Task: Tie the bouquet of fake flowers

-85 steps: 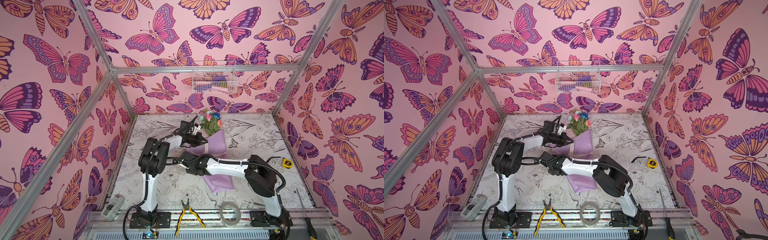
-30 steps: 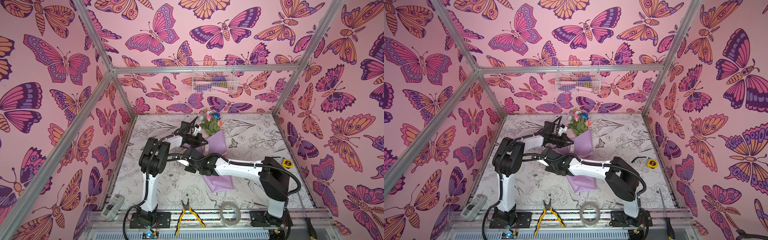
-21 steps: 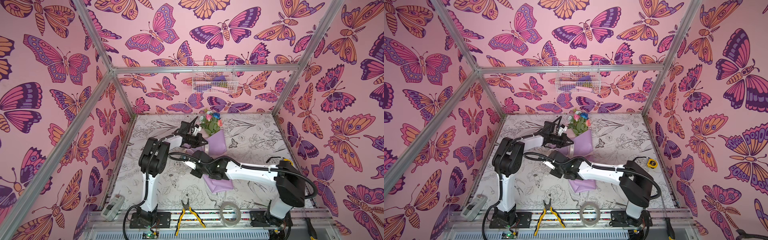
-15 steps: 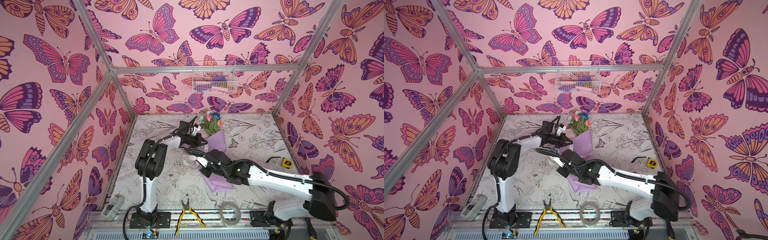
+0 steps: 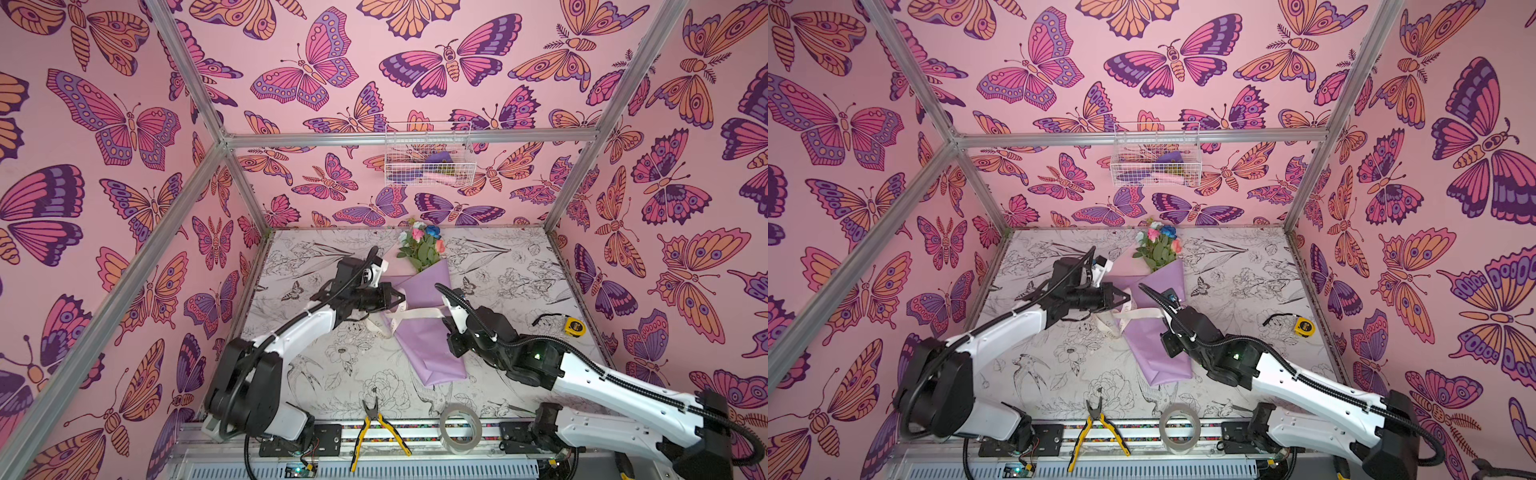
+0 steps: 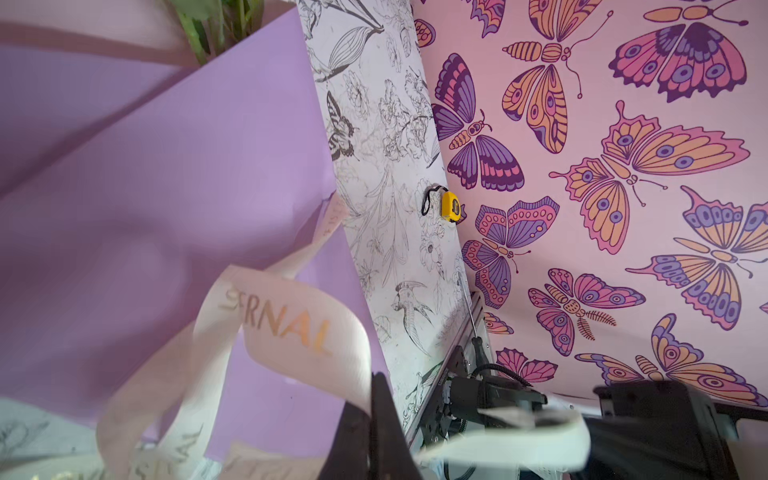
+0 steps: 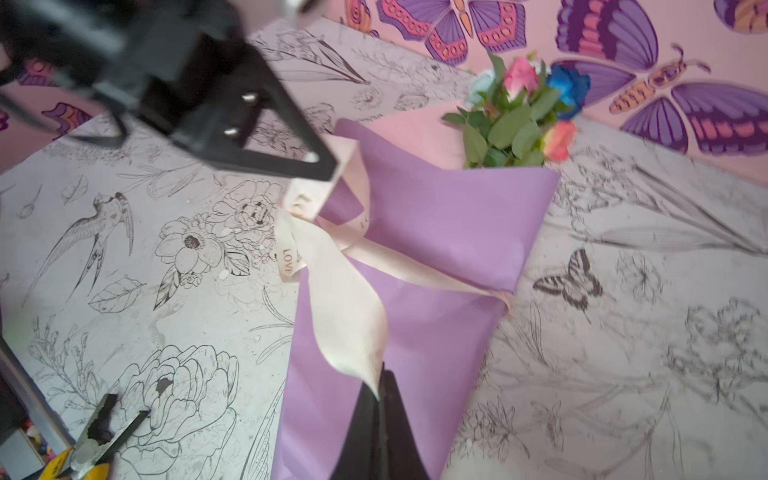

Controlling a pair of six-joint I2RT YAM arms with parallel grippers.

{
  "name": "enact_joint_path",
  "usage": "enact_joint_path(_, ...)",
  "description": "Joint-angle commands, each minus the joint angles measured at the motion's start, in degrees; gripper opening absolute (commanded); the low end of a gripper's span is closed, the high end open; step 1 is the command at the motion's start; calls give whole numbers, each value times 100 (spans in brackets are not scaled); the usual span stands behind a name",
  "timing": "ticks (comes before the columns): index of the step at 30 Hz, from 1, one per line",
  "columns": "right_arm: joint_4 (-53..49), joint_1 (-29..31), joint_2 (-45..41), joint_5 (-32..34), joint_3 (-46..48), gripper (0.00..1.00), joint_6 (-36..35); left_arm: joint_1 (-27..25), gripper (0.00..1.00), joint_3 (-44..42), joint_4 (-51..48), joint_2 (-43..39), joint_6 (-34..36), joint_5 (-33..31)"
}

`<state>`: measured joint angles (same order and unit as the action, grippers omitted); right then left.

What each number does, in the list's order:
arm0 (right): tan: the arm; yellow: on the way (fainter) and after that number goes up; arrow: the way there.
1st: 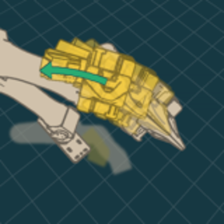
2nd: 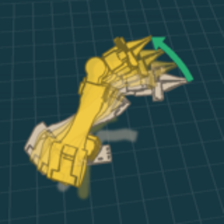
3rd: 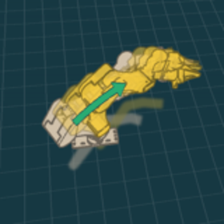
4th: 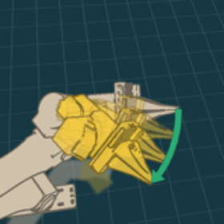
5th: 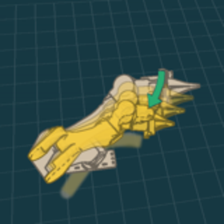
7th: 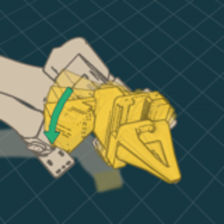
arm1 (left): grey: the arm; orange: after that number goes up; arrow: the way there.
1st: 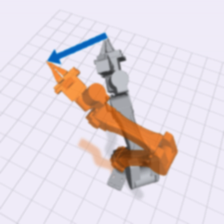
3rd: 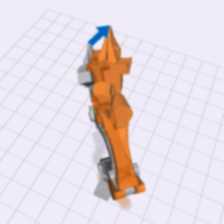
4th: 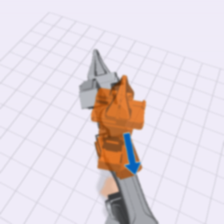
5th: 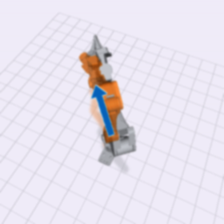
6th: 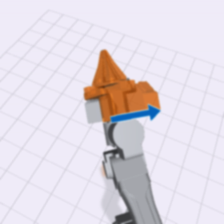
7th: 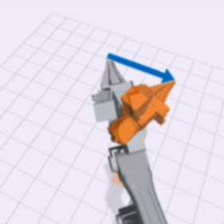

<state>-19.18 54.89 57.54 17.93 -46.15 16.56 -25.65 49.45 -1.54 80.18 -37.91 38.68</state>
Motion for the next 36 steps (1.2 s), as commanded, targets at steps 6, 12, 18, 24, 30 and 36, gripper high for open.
enact_joint_path(6, -698, -1186, 400, -1635, -60, 0, 1293, -348, 0, -1578, -61, -1802, -730, -710)
enact_joint_path(12, -1273, -1453, 1172, -2251, -526, 0, 1572, -567, 0, -2403, -448, -2202, -1241, -914)
enact_joint_path(18, -1447, -1657, 1696, -2619, -625, 0, 1752, -605, 3, -2291, -2400, -2608, -1104, -2224)
enact_joint_path(24, -1190, -1701, 1923, -2791, -655, 0, 1850, -628, 55, -1675, -2994, -2571, -795, -2898)
enact_joint_path(30, -1122, -1719, 2079, -2700, -703, 0, 1939, -909, 64, -534, -2571, -1852, 298, -3270)
enact_joint_path(36, -1004, -1810, 2122, -2760, -629, 0, 2091, -1119, 63, 245, -1294, -152, 1751, -2940)
